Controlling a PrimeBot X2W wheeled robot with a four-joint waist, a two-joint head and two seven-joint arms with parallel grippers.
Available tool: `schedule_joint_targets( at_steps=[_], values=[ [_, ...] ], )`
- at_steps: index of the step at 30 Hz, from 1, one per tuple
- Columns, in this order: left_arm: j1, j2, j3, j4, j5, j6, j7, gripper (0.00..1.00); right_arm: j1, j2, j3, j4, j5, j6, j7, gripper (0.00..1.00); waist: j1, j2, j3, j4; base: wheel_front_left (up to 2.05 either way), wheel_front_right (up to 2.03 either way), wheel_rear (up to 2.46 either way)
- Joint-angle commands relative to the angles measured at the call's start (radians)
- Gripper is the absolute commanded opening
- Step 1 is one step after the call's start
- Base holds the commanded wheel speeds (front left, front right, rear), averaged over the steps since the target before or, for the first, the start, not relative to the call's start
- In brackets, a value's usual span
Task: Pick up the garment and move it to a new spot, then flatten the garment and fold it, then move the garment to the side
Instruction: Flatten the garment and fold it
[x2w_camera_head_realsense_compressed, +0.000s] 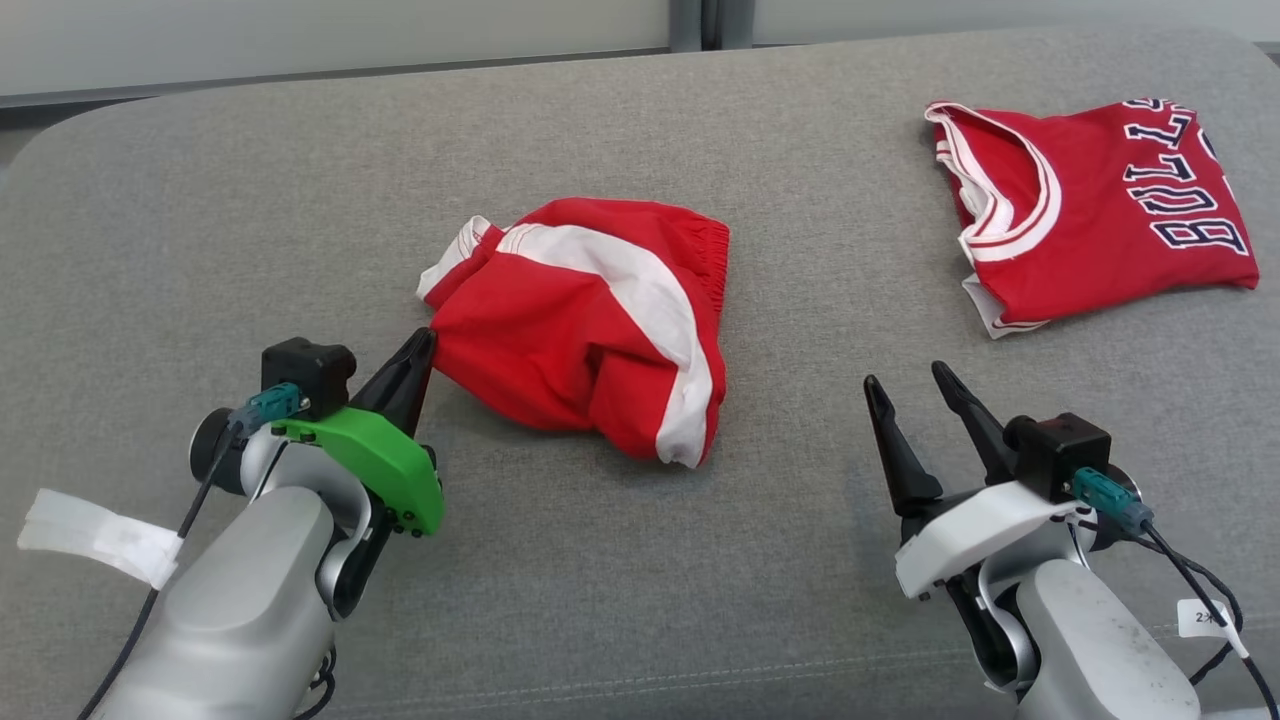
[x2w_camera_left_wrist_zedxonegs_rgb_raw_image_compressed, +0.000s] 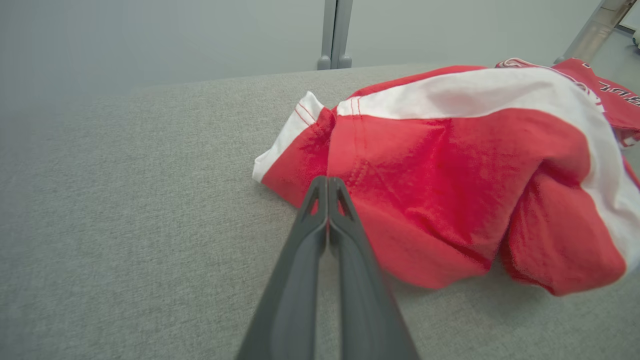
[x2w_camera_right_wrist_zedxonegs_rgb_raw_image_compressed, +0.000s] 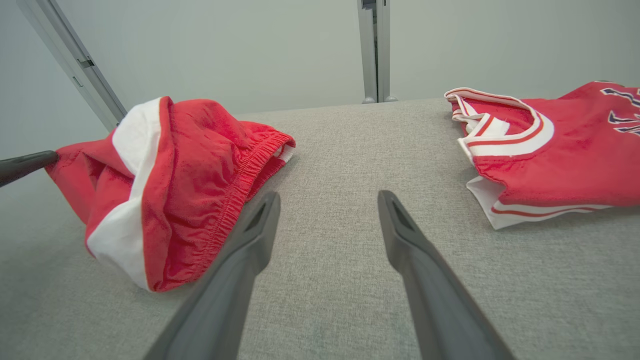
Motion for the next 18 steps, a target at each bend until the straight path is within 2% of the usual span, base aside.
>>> schedule_joint_targets(
  at_steps=[1,10,18],
  values=[
    [0.010,0.008,0.008,-0.008,0.009,0.007,-0.003,0.00,0.013,-0.002,-0.003,0.001,0.000,-0.001,-0.004,1.00,0.0000,0.0000,-0.017,0.030,0.00,0.00,0.00],
    [0.240,0.079,0.092,-0.288,0.066,0.105,-0.003,0.00,0.035,0.011,-0.004,0.007,-0.001,-0.001,-0.004,1.00,0.0000,0.0000,-0.037,0.075,0.00,0.00,0.00],
    [0.437,0.105,0.144,-0.471,0.052,0.185,-0.003,0.00,0.044,0.002,-0.001,0.015,0.003,-0.001,-0.004,1.00,0.0000,0.0000,-0.047,0.093,0.00,0.00,0.00]
  ],
)
